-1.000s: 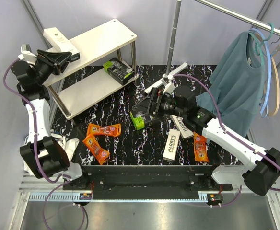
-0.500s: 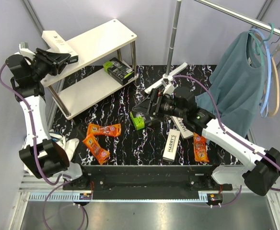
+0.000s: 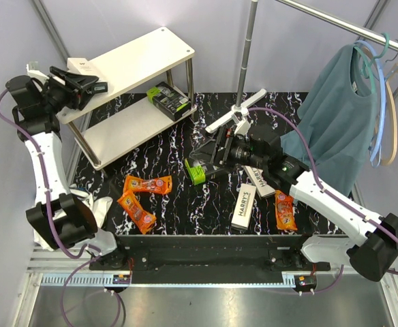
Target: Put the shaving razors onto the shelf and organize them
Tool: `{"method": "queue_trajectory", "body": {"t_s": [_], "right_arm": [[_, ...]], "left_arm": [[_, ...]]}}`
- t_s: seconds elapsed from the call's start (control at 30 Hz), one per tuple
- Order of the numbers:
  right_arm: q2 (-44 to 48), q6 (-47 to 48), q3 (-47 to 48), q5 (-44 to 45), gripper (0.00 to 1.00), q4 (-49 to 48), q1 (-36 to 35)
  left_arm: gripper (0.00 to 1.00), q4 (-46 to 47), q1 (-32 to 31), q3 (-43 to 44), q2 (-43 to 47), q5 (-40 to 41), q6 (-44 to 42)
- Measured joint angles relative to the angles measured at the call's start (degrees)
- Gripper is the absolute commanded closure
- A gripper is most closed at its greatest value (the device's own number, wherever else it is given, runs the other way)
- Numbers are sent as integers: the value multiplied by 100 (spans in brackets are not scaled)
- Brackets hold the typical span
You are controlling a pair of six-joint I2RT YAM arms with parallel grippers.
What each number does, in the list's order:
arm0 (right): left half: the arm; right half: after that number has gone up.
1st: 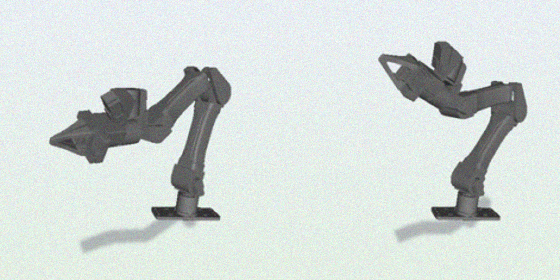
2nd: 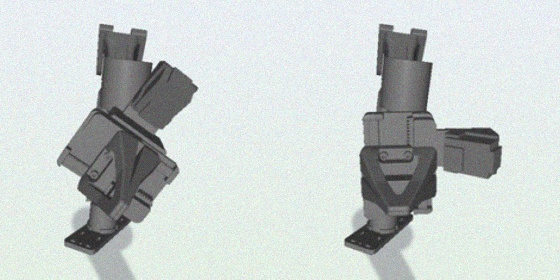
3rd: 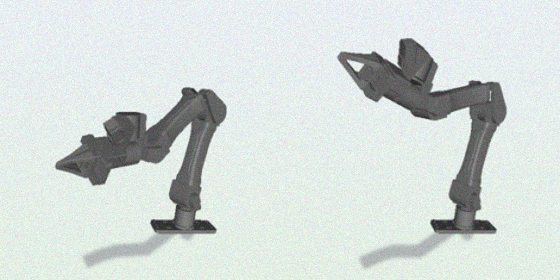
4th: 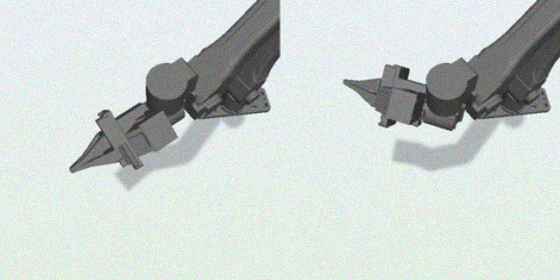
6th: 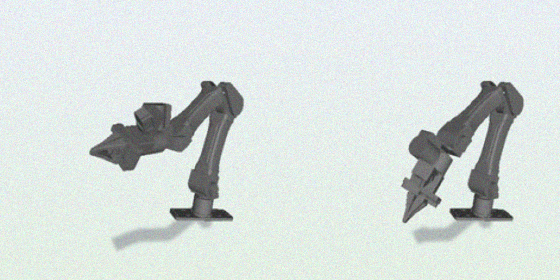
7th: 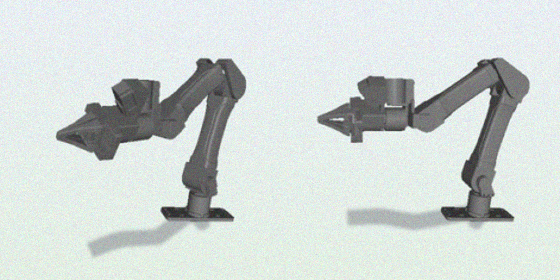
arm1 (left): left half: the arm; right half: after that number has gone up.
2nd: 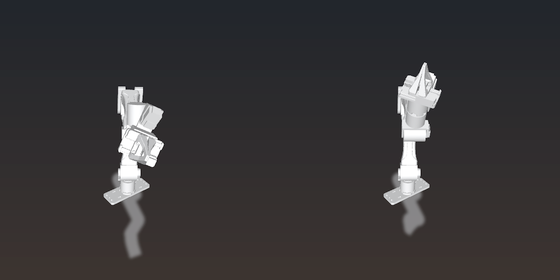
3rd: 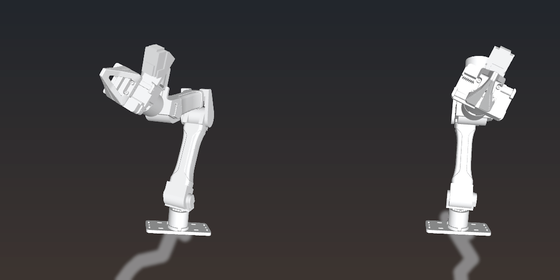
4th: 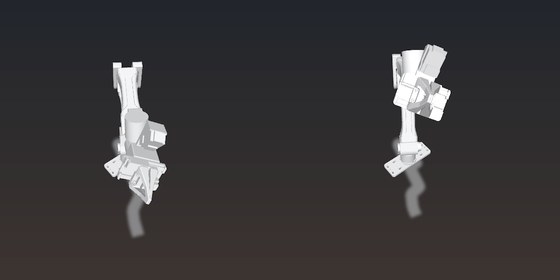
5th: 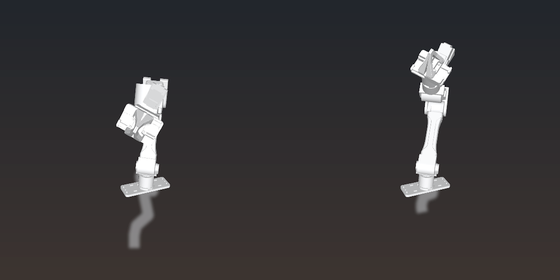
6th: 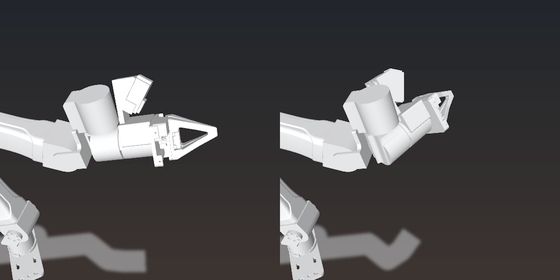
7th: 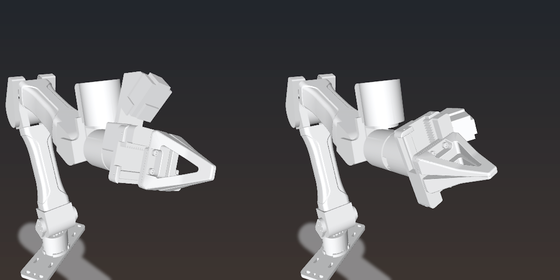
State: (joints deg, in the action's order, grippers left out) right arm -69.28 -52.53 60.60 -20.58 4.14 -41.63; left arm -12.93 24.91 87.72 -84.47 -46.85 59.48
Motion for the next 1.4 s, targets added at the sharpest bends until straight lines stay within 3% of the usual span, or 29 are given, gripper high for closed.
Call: {"method": "queue_trajectory", "body": {"t_s": [0.23,0.67,1.13,1.2,1.4], "right_arm": [[0,-2,-24,-2,0,-11,0],[11,-105,-170,-15,0,-289,0],[151,-122,-251,0,0,-247,0],[219,-101,-251,17,0,-168,0],[280,39,-232,319,0,422,0]], "left_arm": [[14,-411,68,232,92,284,-367],[3,-1867,68,614,409,1097,-1604],[1,-2645,-103,612,1078,1790,-2258],[1,-2717,-280,612,1281,1956,-2411],[1,-2959,-1895,638,1703,2455,-3101]]}}
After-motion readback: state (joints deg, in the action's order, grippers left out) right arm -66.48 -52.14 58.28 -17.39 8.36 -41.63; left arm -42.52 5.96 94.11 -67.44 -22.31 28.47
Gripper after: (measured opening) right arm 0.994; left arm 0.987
